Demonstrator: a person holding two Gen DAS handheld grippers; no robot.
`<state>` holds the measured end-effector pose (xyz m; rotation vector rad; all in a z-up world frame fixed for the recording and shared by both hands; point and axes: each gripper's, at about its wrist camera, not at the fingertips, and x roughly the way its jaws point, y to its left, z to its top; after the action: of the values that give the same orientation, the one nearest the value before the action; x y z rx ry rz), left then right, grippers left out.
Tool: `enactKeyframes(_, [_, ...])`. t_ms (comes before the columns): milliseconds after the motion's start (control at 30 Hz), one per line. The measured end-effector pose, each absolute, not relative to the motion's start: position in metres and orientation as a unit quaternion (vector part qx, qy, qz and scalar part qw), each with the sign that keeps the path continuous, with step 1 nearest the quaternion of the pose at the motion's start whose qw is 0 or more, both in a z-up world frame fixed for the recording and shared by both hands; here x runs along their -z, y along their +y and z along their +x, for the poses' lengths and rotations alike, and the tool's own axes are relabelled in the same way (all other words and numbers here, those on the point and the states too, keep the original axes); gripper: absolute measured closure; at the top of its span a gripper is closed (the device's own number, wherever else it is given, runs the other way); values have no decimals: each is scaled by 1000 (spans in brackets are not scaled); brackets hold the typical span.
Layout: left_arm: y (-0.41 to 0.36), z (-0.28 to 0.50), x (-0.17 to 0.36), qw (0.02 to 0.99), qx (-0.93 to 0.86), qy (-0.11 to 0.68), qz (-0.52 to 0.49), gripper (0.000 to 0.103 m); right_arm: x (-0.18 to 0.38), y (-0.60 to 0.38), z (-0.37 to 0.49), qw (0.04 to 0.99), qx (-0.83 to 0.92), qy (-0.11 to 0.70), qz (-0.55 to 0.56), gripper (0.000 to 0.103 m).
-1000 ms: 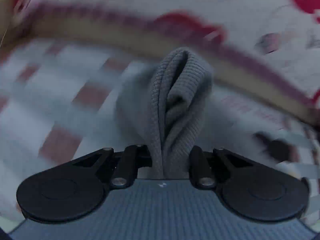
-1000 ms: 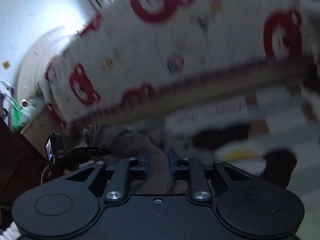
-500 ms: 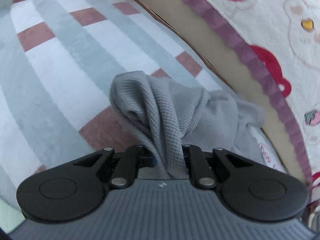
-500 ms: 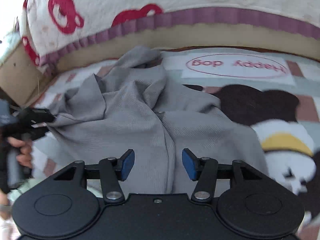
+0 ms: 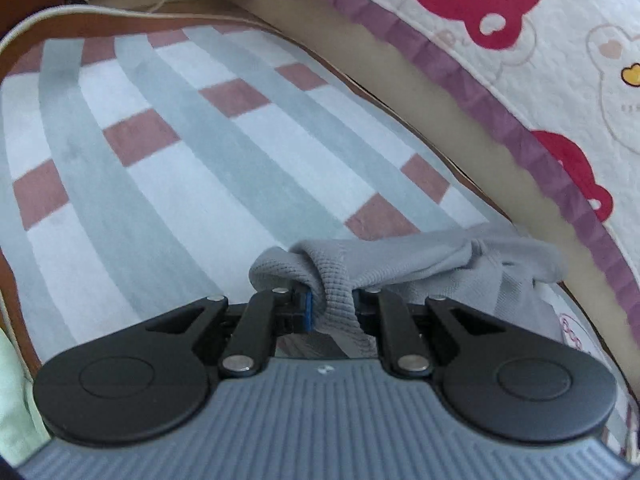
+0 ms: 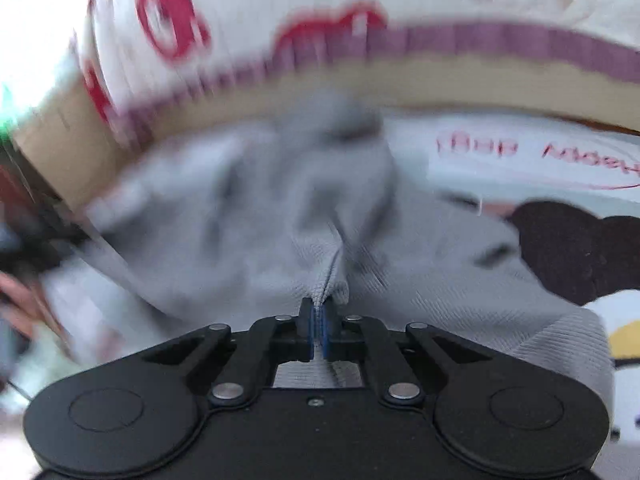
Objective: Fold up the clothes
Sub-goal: 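Lift the grey t-shirt with both grippers and carry it onto the open sheet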
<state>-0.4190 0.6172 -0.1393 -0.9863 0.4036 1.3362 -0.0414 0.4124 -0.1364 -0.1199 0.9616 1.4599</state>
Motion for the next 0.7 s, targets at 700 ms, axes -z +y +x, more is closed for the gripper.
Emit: enactKeyframes(700, [615,-399,169,682,-452,222,-530,60,153,370,-1,640,-547,528,-107,57])
